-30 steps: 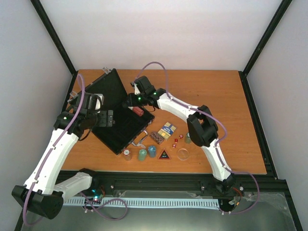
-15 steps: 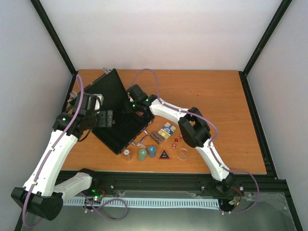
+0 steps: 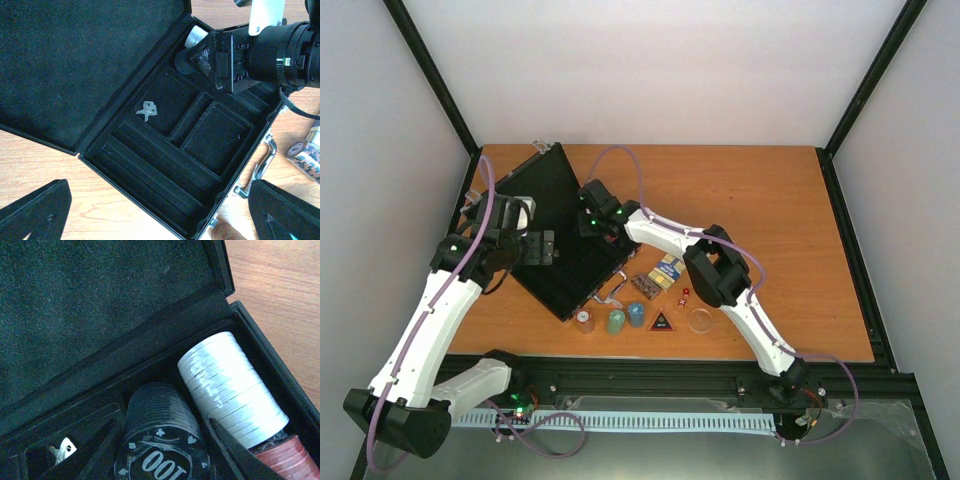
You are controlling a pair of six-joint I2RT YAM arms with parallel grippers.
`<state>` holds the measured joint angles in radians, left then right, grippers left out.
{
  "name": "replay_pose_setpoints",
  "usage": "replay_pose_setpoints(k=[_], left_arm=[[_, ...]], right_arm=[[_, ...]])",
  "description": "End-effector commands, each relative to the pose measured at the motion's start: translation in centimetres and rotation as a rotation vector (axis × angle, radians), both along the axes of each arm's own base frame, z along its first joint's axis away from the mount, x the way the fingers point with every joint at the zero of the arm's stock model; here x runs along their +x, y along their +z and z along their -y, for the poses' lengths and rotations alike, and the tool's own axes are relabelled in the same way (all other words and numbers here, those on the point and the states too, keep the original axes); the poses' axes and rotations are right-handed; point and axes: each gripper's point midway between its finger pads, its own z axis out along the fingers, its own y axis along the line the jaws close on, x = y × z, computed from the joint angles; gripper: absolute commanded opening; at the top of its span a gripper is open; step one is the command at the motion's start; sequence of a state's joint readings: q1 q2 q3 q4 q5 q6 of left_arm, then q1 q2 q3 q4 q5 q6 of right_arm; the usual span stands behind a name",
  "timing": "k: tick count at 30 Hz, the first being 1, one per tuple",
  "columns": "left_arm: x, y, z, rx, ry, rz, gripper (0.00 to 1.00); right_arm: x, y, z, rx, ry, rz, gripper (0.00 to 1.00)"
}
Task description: Pack up texas hold em set
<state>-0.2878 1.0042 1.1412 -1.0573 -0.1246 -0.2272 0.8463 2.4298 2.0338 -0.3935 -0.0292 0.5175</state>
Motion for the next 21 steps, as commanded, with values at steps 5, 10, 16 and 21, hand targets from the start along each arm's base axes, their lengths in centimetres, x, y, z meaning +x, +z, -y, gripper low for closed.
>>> replay_pose_setpoints(k=[5,10,16,21], left_arm=[[-0.4,0.1,0.2,0.000,-0.024,0.000,1.00],[-0.6,0.0,0.0,0.005,-0.018,-0.001,1.00],[-0.5,0.2,0.1,0.000,-0.017,0.008,1.00],[-0.5,0.6,-0.3,0.010,0.002,0.022,1.00]], right_arm=[[-0.5,1.9,0.4,-0.018,-0.006,0.028,0.82],[-1.4,3.3,1.5,-0.023,0.002,0.034,1.00],[-2.2,6.8,1.5,0.016,0.039,0.060,1.00],[-2.8,9.3,3.5,-0.034,0.020,0.075,1.00]])
